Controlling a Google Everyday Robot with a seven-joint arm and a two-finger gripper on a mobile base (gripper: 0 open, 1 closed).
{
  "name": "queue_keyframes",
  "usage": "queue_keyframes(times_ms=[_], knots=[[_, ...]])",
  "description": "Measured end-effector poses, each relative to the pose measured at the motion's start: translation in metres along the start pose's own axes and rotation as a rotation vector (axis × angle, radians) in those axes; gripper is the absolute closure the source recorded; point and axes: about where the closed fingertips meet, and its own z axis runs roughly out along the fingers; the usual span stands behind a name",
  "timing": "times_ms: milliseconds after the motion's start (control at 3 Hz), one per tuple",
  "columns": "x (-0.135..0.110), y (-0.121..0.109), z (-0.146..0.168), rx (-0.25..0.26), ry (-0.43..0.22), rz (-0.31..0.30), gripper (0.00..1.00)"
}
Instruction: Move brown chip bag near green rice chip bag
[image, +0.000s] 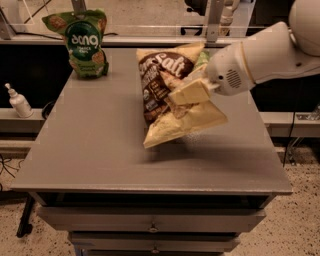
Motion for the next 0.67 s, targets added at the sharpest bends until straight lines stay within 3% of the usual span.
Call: queue_keyframes(times_ms=[667], knots=[[-0.045, -0.071, 0.029, 0.150, -0.122, 0.084, 1.00]])
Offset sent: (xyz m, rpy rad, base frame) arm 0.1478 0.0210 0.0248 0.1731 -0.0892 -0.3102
